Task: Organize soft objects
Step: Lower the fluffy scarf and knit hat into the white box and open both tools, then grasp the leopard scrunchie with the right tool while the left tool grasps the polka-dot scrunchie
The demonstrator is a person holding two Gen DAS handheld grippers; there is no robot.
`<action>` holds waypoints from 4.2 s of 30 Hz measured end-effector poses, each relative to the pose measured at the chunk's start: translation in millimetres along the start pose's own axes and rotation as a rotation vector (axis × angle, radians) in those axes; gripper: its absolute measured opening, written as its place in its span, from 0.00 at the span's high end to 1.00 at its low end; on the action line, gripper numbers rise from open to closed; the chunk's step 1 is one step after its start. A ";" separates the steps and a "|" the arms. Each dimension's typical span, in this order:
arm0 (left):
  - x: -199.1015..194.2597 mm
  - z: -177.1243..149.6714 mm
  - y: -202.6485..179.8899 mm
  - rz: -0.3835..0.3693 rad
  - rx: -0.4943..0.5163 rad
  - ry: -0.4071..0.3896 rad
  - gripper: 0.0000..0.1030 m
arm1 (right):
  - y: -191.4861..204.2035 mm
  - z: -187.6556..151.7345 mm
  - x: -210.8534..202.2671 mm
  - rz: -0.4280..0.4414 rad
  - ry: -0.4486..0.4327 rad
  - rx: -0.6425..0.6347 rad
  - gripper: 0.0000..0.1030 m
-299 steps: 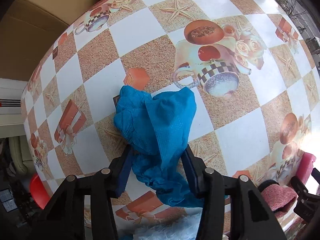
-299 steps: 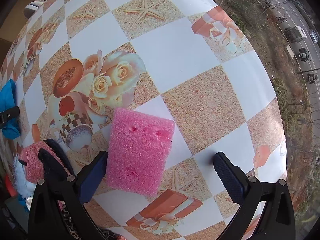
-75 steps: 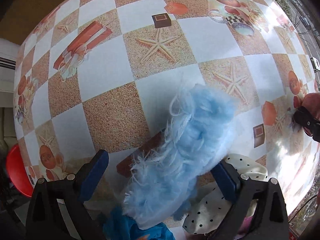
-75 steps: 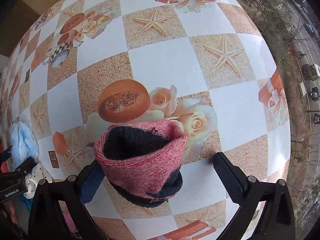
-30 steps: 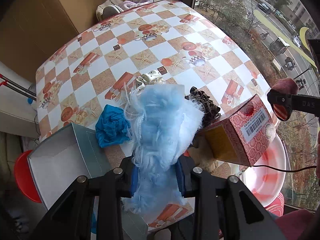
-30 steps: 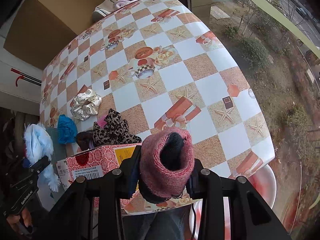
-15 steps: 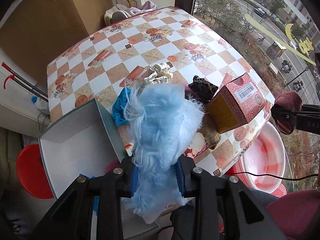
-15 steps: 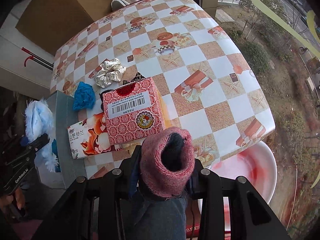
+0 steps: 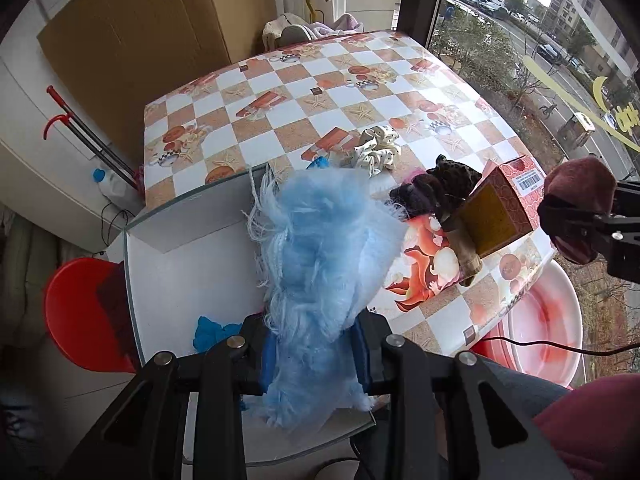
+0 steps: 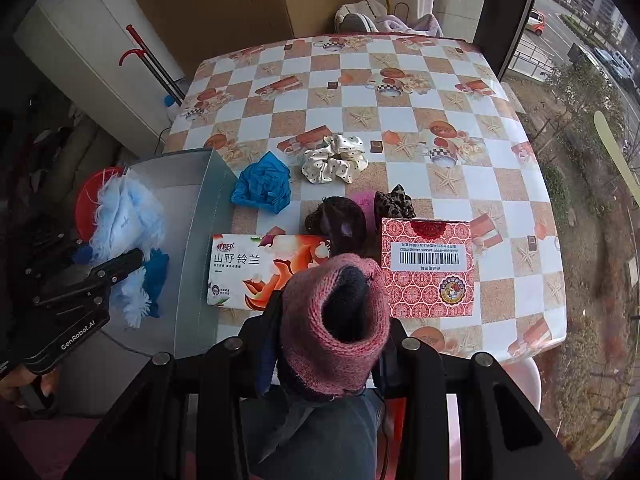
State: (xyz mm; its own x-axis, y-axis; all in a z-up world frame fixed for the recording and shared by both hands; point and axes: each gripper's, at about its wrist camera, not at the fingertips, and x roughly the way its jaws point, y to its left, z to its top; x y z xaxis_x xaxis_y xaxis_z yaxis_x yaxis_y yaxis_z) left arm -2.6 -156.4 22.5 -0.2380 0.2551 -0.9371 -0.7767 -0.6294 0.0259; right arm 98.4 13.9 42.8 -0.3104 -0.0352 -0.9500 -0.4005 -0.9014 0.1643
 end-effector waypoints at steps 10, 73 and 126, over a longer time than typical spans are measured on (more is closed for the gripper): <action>-9.4 -26.2 36.6 0.046 -0.109 -0.009 0.67 | 87.4 43.1 -2.2 0.132 -0.051 -0.159 0.62; -11.4 -48.4 65.9 0.126 -0.154 0.005 0.65 | 156.9 28.2 39.0 0.221 0.084 -0.272 0.62; -3.0 -43.2 124.0 -0.026 -0.482 -0.001 0.10 | 152.8 84.5 61.1 0.284 0.181 -0.194 0.13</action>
State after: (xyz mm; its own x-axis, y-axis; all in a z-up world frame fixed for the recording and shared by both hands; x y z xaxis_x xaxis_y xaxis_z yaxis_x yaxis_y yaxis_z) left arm -73.0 -267.0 13.6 -0.2224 0.2760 -0.9351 -0.4233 -0.8913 -0.1624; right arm -54.5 -89.5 32.2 -0.2213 -0.3548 -0.9084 -0.1451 -0.9091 0.3904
